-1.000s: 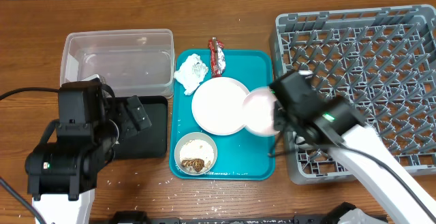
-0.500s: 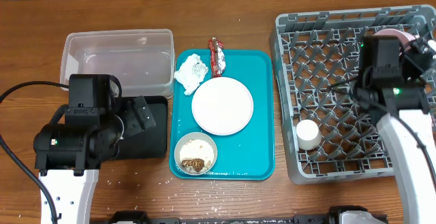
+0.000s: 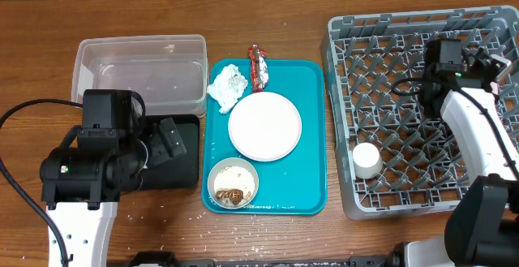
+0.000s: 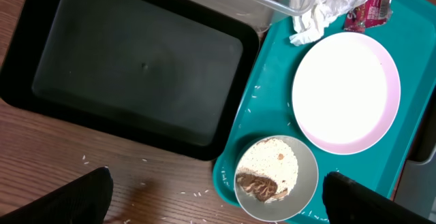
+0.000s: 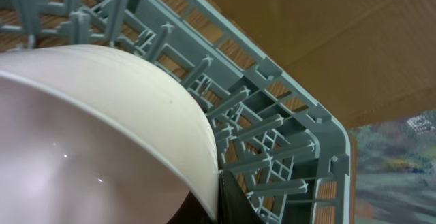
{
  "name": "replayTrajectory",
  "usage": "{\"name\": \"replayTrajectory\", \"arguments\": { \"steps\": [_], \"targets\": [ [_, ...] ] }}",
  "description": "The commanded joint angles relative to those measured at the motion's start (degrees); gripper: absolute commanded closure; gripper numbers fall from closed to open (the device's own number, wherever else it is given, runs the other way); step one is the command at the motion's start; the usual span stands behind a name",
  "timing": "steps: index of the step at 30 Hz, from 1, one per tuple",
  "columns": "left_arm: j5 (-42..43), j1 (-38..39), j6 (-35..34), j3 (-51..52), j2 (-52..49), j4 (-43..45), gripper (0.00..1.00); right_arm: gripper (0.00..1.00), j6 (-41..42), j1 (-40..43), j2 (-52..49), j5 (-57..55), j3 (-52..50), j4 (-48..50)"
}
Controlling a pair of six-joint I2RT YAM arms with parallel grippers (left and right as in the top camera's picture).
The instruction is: Sort waste into correct bins and load items into the dishwasher
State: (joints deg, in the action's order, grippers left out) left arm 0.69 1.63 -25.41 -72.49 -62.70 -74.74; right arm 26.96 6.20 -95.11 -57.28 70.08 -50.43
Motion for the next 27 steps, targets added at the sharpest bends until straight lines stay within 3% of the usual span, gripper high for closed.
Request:
{"name": "replayTrajectory", "arguments": {
  "steps": [1,7,13,22,27],
  "targets": [
    [0.4,0.3,-0.3,-0.9,0.1,0.5,0.00,0.96,0.0,-3.9,0.3,0.5,0.2,-1.3],
    [0.4,0.3,-0.3,-0.9,0.1,0.0,0.00,0.96,0.0,-6.9,0.2,0.1,-1.7,-1.5],
    [0.4,0.3,-0.3,-0.9,0.1,0.0,0.00,0.96,0.2,-7.1,0.3,-10.2,-1.2,1.3],
    [0.4,0.3,-0.3,-0.9,0.1,0.0,0.00,0.96,0.0,-5.0,-3.8,-9.1,-1.4,2.6],
    [0.4,0.3,0.1,-0.9,0.1,0.0,0.00,0.96,-0.4,-10.0,-4.6,-9.4,-1.4,1.2]
  ]
}}
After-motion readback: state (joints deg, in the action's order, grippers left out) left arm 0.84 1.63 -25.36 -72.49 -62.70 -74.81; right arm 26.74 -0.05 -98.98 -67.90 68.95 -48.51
